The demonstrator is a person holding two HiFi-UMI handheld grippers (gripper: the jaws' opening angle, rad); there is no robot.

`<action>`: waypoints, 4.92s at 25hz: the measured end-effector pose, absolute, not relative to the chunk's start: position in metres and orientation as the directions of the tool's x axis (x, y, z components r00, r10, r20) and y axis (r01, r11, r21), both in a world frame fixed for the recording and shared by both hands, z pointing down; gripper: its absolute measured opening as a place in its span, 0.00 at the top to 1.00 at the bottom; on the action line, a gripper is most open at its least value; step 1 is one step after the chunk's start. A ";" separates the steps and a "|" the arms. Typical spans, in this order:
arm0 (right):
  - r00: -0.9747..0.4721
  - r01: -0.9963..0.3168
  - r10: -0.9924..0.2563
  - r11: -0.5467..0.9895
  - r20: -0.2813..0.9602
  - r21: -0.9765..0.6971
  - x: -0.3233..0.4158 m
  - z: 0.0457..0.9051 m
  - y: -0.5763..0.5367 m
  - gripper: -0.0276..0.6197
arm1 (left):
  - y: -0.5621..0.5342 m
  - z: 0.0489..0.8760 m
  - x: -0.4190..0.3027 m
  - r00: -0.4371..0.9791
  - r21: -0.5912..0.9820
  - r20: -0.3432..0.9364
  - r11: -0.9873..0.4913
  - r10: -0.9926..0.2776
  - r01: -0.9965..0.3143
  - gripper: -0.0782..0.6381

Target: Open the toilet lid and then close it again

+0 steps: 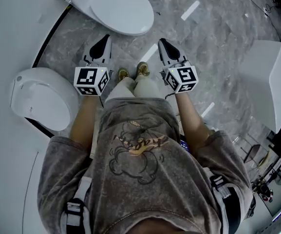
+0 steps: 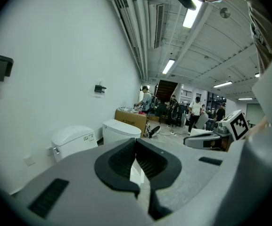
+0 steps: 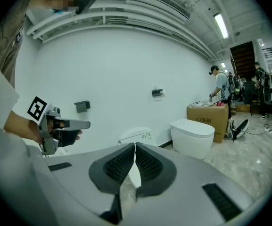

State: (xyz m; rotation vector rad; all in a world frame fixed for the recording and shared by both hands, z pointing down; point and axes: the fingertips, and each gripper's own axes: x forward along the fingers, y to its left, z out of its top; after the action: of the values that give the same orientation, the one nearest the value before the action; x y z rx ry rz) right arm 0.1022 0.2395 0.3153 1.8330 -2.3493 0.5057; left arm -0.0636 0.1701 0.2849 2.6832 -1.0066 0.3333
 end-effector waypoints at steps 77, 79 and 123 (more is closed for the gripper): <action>-0.263 -0.965 -0.805 0.232 0.532 -0.125 0.099 0.665 0.083 0.52 | 0.044 0.692 -0.017 0.731 0.484 0.487 -0.549 -0.478 -0.682 0.37; -0.294 -0.954 -0.802 0.275 0.520 -0.116 0.092 0.644 0.074 0.52 | 0.038 0.677 -0.023 0.750 0.516 0.461 -0.544 -0.474 -0.661 0.37; -0.621 -0.747 -0.588 0.645 0.518 -0.164 -0.087 0.379 -0.279 0.52 | -0.272 0.398 -0.152 0.624 0.345 0.462 -0.520 -0.630 -0.781 0.41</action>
State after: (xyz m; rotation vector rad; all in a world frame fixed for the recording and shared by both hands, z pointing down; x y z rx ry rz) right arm -0.0869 -0.2794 0.3787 1.0507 -2.4442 0.5133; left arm -0.1517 -0.2719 0.3980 2.3215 -1.1065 0.3805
